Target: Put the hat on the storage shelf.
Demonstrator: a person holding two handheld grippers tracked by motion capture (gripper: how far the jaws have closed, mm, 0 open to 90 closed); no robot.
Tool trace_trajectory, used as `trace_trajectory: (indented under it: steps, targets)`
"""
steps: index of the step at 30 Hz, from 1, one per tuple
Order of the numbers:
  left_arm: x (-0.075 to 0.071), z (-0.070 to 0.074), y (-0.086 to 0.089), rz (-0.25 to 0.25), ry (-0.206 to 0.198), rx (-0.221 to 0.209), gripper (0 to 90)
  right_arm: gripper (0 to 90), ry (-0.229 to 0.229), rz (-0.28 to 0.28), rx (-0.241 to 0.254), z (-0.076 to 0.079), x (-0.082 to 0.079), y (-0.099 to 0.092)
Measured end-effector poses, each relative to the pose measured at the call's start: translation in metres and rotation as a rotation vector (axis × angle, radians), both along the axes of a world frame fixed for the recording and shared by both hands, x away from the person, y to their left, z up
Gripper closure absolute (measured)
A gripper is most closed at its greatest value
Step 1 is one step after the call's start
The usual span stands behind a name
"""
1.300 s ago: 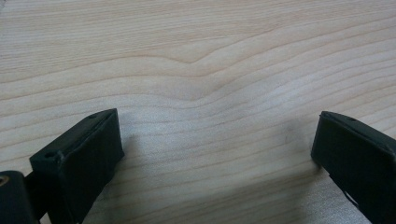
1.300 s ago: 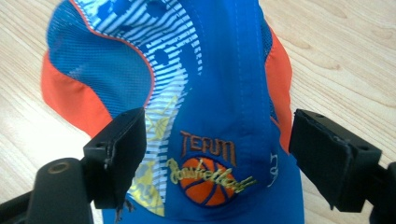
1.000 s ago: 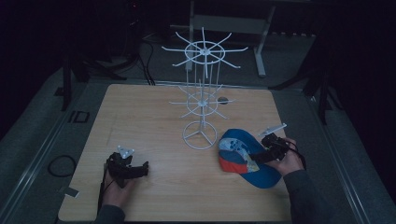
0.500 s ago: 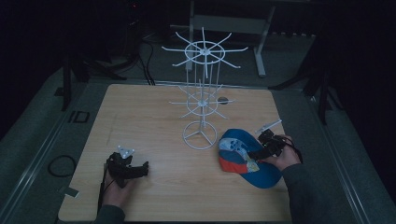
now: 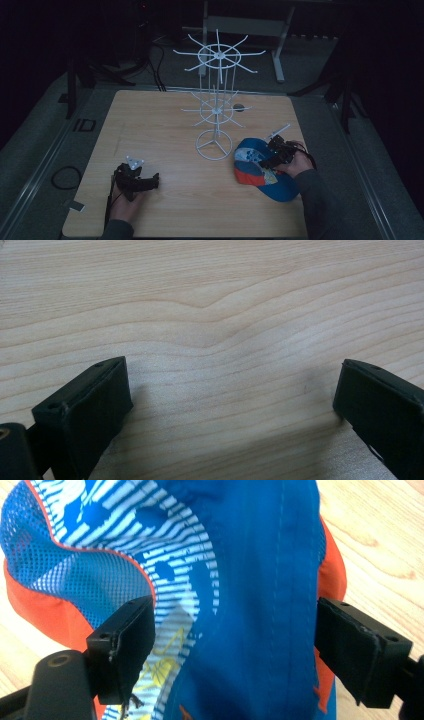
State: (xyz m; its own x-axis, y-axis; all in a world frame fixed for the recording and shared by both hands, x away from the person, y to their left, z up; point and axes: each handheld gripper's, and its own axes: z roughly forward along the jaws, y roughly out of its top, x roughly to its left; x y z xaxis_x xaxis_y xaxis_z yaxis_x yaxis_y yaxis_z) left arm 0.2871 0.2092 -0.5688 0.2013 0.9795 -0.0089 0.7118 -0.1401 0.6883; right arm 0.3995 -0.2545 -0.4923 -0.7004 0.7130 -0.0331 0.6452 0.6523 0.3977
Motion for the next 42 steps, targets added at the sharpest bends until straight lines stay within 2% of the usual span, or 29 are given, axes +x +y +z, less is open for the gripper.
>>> trace_trajectory:
  steps: [6, 8, 9, 10, 11, 13, 14, 15, 16, 17, 18, 26, 30, 31, 32, 34, 42]
  targets:
    - [0.000, 0.000, 0.000, -0.001, 0.000, 0.000, 2.4, 18.2, 0.016, 0.018, -0.003, -0.003, 0.007, 0.007]
    - [0.000, 0.000, 0.000, -0.001, 0.000, 0.000, 2.4, 23.8, 0.017, 0.017, -0.007, -0.003, 0.008, 0.010]
    - [0.000, 0.000, 0.000, -0.002, 0.000, 0.000, 2.4, 30.8, 0.030, 0.022, -0.012, -0.004, 0.008, 0.012]
    - [0.000, 0.000, 0.000, -0.002, 0.000, 0.000, 2.4, 43.5, 0.034, 0.027, -0.033, -0.004, 0.009, 0.014]
    - [0.000, 0.000, 0.000, -0.002, 0.000, 0.000, 2.4, 43.5, 0.034, 0.027, -0.033, -0.004, 0.009, 0.014]
    - [0.000, 0.000, 0.000, -0.004, 0.000, 0.001, 2.4, 57.5, 0.032, 0.030, -0.044, -0.004, 0.009, 0.016]
    - [0.000, 0.000, 0.000, -0.004, 0.000, 0.001, 2.4, 70.1, 0.029, 0.025, -0.053, -0.003, 0.010, 0.017]
    - [0.000, 0.000, 0.000, -0.004, 0.000, 0.001, 2.4, 75.8, 0.028, 0.020, -0.052, -0.002, 0.011, 0.017]
    - [0.000, 0.000, 0.000, -0.004, 0.000, 0.001, 2.4, 75.8, 0.028, 0.020, -0.052, -0.002, 0.011, 0.017]
    - [0.000, 0.000, 0.000, -0.004, -0.001, 0.001, 2.4, 83.9, 0.032, 0.013, -0.049, 0.000, 0.011, 0.016]
    - [0.000, 0.000, 0.000, -0.005, -0.001, 0.001, 2.4, 85.9, 0.031, 0.015, -0.049, 0.000, 0.011, 0.016]
    - [0.000, 0.000, 0.000, -0.009, 0.001, 0.002, 2.4, 88.4, -0.013, 0.038, -0.025, 0.008, 0.005, 0.009]
    - [0.000, 0.000, 0.000, -0.009, 0.001, 0.002, 2.4, 88.6, -0.043, 0.033, -0.001, 0.014, 0.001, 0.003]
    - [0.000, 0.000, 0.000, -0.009, 0.001, 0.002, 2.4, 88.7, -0.067, 0.030, 0.015, 0.017, -0.001, -0.001]
    - [0.000, 0.000, 0.000, -0.009, 0.001, 0.002, 2.4, 88.7, -0.067, 0.030, 0.015, 0.017, -0.001, -0.001]
    - [0.000, 0.000, 0.000, -0.009, 0.001, 0.002, 2.4, 88.9, -0.096, 0.014, 0.040, 0.022, -0.005, -0.006]
    - [0.000, 0.000, 0.000, -0.009, 0.001, 0.002, 2.4, 88.9, -0.128, -0.001, 0.083, 0.030, -0.010, -0.014]
